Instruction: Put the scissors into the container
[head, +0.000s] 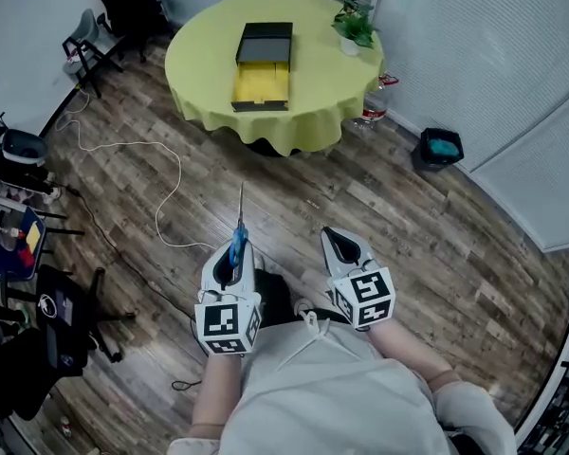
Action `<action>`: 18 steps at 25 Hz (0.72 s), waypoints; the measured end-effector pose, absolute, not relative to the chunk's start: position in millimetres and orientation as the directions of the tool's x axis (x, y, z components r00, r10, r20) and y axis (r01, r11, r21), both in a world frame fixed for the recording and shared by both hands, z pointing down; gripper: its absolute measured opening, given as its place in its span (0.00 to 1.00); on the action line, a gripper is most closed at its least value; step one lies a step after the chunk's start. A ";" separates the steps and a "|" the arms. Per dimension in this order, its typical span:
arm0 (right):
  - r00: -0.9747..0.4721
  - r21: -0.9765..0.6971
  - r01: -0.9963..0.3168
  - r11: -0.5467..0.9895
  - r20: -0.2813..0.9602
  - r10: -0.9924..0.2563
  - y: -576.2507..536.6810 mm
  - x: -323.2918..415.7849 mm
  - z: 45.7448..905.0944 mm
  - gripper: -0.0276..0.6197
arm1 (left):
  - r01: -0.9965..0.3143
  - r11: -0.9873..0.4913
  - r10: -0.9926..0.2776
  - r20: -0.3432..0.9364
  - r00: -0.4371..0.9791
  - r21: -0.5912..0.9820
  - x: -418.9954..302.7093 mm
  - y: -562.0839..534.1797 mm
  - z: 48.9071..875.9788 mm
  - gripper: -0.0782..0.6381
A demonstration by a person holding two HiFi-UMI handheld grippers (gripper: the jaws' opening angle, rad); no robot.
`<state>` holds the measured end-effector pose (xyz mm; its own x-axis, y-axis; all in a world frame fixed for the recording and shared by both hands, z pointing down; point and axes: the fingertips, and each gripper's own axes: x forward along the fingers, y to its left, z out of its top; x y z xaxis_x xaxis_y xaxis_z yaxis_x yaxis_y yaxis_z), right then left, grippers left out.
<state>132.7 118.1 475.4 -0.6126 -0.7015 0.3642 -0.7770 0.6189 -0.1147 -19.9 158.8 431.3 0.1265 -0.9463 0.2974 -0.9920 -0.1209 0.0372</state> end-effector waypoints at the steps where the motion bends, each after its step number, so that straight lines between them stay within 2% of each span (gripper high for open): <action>1: -0.614 -0.114 -0.775 0.622 0.365 -0.700 110.3 129.0 476.2 0.04 | -0.992 -0.121 -0.946 0.298 0.128 0.042 -23.8 148.7 433.3 0.18; 10: -0.549 -0.094 -0.825 0.558 0.373 -0.748 -1.2 89.6 476.3 0.04 | -0.978 -0.204 -0.933 0.294 0.208 0.045 -71.6 23.9 436.2 0.18; 18: -0.500 -0.037 -0.853 0.521 0.345 -0.794 -122.3 5.0 446.1 0.04 | -0.954 -0.295 -0.914 0.275 0.300 0.059 -150.9 -109.8 415.9 0.18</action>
<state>5.0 -122.3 446.1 -0.5004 -0.7942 0.3447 -0.8526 0.5212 -0.0368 -150.9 -109.8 415.9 0.2995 -0.9137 0.2746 -0.9537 -0.2949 0.0590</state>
